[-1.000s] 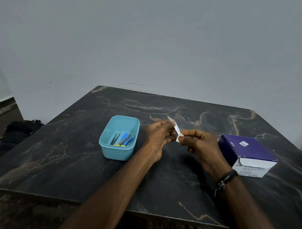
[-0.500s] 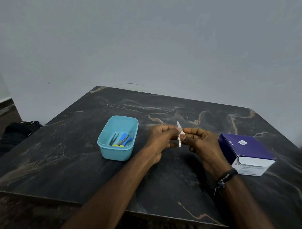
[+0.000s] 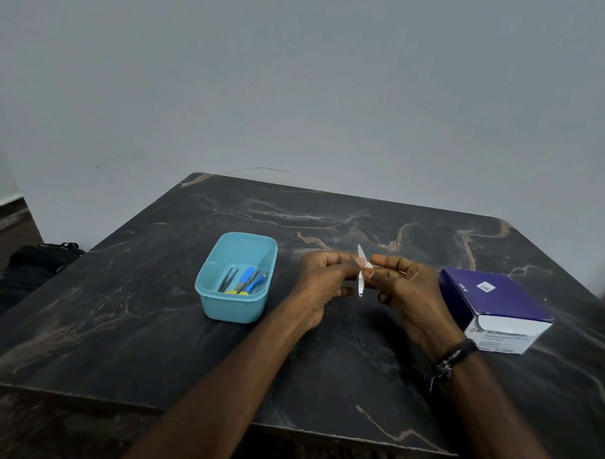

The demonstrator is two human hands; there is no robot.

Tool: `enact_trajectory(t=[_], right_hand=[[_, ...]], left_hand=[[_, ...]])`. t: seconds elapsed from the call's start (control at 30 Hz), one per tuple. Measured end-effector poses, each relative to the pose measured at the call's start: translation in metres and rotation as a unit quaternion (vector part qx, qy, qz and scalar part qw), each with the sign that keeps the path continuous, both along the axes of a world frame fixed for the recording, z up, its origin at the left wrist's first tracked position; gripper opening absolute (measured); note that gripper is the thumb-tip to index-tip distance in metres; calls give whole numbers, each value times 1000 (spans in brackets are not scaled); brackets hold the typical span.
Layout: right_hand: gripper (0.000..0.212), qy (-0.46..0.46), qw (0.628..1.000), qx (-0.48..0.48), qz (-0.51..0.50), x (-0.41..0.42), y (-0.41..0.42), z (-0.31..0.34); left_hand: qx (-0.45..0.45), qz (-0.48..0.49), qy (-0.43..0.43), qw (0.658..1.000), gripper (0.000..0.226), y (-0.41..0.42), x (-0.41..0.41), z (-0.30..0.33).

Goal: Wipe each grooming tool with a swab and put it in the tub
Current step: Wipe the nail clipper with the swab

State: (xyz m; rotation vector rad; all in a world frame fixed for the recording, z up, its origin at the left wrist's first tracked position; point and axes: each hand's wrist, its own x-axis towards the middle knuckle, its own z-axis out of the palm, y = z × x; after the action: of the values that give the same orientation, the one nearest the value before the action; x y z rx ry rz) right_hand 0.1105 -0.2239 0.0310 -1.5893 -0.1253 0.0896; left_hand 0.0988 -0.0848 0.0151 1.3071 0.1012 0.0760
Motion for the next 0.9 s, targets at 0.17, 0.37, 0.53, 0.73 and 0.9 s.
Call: enact_trajectory(t=[0.17,0.37,0.53,0.73,0.9], right_hand=[[29,16,997,-34,64,-2,2,0],[29,2,999,-15,36,-1,2,-1],[31,-10,1000,23,-15,4,1,-4],[24,-15,995,70,-66,9,-6,-4],[21,-31,994,70,-75,9,-7,-5]], left_hand=[[-5,33,-14,999,10,1,0,2],[7,27,-20,999,11,-1,-1,1],[17,13,-27,999,8,-2,-1,0],[6,34,-33,999,6,-2,0,-1],[34,0,-61,998,12,-4,-2,-4]])
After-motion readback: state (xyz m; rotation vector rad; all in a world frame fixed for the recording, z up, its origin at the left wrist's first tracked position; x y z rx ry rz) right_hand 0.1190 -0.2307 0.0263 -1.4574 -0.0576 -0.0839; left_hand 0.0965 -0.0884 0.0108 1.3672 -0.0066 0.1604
